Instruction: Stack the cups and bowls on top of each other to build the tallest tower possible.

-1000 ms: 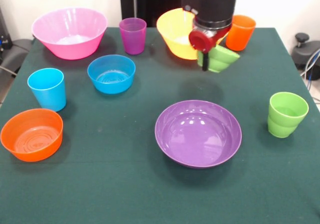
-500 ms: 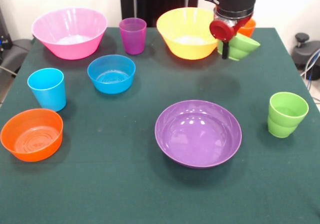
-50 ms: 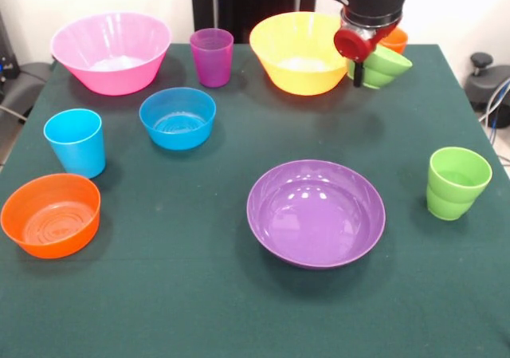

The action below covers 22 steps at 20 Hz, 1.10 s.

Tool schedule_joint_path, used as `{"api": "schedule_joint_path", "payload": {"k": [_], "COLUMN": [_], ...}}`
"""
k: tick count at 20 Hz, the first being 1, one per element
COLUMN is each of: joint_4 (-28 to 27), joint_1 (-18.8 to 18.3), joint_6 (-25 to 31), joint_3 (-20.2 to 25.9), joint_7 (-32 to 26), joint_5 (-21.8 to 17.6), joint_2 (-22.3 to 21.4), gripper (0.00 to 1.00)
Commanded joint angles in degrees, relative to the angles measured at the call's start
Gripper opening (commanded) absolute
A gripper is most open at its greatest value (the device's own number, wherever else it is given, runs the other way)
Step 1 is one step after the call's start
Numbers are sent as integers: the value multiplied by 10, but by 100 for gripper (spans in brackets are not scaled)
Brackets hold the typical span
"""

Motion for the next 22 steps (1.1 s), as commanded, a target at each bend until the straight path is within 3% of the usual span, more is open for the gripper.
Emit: {"api": "schedule_joint_path", "payload": {"k": [1,14,22], "joint_4": [30,16,22], "joint_1": [11,19,15], "joint_6": [-89,-188,-211], "joint_3": [-15,-32,-36], "joint_7": [91,104,97], "joint_5": [-38,-42,-30], "joint_2": [61,98,106], "gripper": [0,0,0]}}
